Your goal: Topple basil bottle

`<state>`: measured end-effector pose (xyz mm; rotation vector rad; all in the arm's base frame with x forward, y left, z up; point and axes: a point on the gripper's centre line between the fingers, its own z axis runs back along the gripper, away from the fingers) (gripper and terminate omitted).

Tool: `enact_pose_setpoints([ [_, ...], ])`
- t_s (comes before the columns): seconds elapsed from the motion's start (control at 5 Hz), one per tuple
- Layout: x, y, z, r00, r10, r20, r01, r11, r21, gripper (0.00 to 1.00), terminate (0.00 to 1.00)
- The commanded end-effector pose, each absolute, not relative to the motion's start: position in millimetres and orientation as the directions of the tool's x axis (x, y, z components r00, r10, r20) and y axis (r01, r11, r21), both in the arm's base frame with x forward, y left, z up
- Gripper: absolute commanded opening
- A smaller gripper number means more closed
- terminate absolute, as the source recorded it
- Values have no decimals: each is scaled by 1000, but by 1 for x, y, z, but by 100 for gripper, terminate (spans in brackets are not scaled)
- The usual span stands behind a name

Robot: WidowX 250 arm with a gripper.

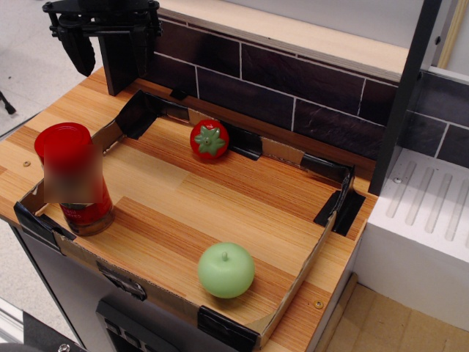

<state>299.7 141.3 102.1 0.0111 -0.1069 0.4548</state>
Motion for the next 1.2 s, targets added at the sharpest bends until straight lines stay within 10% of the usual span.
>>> enact_pose_setpoints([
  [0.0,300,141,102,893,438,106,-439,898,-13,100,0],
  [1.0,233,132,103,996,-23,82,17,997,78,100,0],
])
